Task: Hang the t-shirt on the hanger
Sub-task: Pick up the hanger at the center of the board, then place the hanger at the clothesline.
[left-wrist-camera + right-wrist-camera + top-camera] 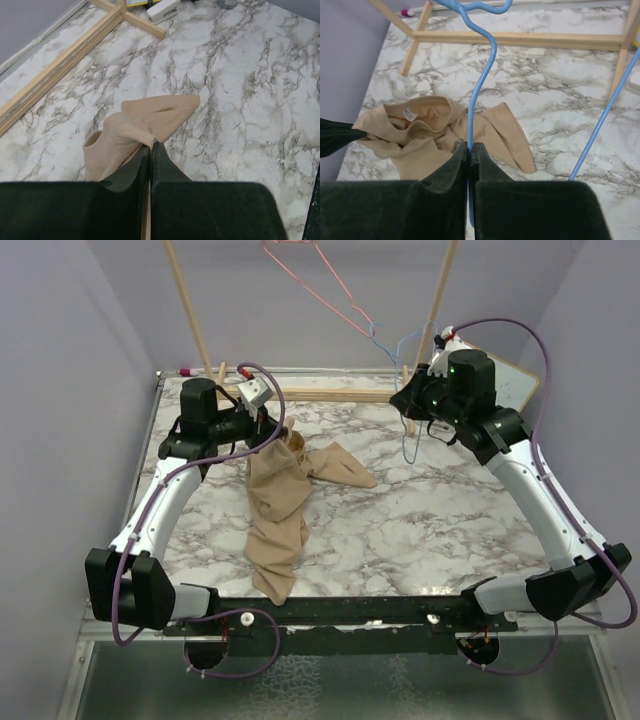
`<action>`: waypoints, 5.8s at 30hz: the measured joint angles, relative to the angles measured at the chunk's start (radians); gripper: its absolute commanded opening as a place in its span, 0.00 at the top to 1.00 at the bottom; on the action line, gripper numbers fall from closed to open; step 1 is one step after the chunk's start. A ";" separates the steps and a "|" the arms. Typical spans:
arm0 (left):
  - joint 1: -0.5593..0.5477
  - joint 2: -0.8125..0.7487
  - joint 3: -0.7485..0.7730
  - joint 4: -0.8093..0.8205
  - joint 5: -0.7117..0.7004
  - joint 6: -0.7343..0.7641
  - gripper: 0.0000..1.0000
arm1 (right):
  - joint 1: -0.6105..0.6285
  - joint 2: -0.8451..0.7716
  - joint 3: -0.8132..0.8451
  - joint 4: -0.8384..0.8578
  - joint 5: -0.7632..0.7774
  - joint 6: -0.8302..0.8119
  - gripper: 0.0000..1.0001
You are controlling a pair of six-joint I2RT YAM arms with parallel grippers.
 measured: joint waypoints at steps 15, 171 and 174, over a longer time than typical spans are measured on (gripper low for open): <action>0.000 0.008 0.000 0.026 0.005 -0.011 1.00 | -0.139 0.153 0.303 0.088 -0.198 0.096 0.99; 0.000 -0.012 -0.139 0.105 0.034 -0.071 1.00 | -0.188 0.876 0.866 0.964 -0.452 0.979 0.99; 0.000 -0.012 -0.142 0.111 0.034 -0.074 1.00 | -0.188 0.877 0.866 0.965 -0.446 0.988 0.99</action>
